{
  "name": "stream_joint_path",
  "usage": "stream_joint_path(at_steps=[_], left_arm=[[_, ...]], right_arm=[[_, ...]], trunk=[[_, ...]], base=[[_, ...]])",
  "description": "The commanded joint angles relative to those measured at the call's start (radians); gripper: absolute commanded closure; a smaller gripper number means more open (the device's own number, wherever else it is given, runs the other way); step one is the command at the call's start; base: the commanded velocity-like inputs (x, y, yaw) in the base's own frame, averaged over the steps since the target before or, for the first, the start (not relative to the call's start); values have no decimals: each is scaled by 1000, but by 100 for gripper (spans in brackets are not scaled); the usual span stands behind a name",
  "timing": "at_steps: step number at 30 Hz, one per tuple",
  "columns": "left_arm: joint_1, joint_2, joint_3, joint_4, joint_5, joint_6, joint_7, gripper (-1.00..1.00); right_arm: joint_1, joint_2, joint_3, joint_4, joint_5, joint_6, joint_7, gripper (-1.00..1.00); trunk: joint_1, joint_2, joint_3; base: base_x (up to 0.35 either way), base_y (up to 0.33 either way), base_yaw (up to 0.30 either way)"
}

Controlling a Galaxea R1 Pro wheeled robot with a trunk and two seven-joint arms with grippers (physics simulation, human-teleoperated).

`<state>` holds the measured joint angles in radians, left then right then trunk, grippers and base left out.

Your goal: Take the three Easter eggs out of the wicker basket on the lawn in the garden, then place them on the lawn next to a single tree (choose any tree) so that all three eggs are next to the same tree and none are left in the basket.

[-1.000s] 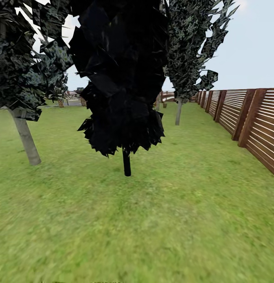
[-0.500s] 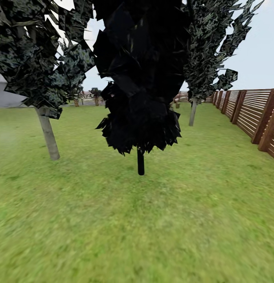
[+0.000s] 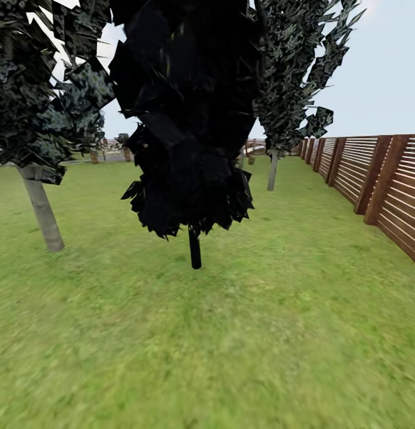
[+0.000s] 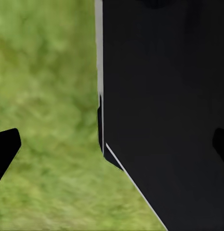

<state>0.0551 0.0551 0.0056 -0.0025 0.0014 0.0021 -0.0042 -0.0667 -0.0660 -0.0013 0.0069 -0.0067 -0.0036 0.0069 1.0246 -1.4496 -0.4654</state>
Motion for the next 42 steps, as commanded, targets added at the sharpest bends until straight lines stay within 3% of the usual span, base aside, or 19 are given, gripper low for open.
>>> stream_joint_path(at_steps=[1, 10, 42], left_arm=[[0, 0, 1, 0, 0, 0, 0, -100], [0, 0, 1, -1, 0, 1, 0, -100], [0, 0, 1, -5, 0, 1, 3, -100]], right_arm=[[-1, 0, 0, 1, -1, 0, 1, -100], [-1, 0, 0, 1, 0, 1, 0, -100], [-1, 0, 0, 1, -1, 2, 0, -100]], trunk=[[0, 0, 0], [0, 0, 0], [0, 0, 2]], base=[[228, -199, -291], [231, -199, -124], [253, -187, -296]])
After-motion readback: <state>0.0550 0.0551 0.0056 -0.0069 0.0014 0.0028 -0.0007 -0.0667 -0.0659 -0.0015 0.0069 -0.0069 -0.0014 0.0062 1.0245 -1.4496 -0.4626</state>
